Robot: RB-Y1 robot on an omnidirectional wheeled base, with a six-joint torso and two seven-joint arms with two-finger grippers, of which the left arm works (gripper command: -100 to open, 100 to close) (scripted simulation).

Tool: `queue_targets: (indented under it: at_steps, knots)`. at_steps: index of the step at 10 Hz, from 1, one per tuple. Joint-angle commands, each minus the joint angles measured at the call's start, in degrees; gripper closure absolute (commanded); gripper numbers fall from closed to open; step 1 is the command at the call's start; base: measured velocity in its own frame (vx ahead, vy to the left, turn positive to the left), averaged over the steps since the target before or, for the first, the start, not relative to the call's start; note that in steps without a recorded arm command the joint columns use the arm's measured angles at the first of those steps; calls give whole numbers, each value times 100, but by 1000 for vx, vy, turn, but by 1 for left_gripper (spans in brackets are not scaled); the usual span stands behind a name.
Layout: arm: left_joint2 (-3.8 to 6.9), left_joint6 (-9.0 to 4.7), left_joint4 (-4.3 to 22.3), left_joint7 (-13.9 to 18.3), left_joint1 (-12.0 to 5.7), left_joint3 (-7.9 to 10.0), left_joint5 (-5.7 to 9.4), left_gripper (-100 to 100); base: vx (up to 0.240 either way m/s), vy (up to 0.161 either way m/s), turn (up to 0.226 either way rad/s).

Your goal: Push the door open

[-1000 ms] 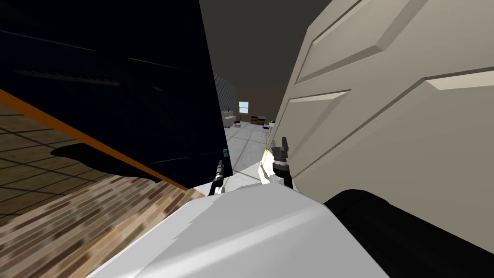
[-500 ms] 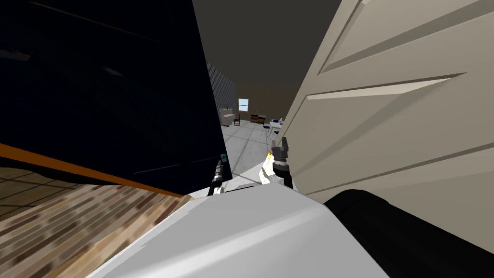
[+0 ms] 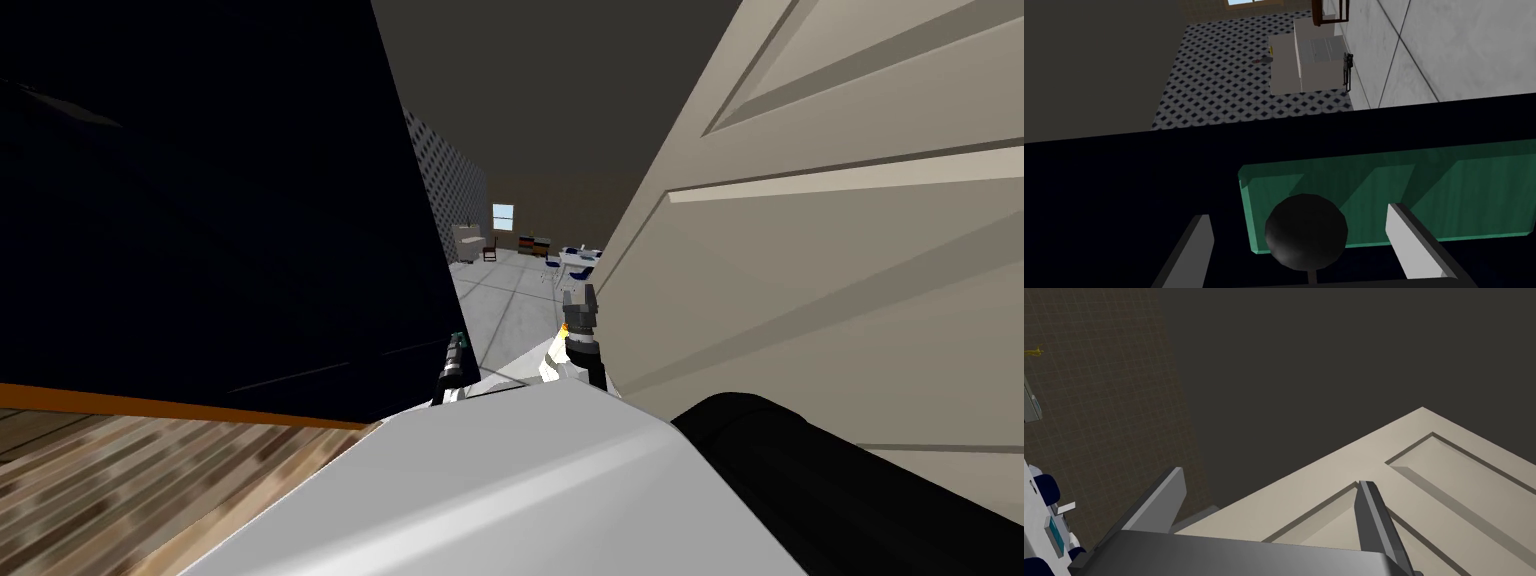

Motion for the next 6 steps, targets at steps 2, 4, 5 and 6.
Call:
queue_targets:
  at_steps: [2,4,5,6]
  knots:
    - [5,10,4,1,-3,2,1,100,-28,-1,-5]
    - [5,10,4,1,-3,2,1,100,-18,1,-3]
    - [5,10,4,1,-3,2,1,100,-7,-2,2]
    - [5,10,4,1,-3,2,1,100,0,0,0]
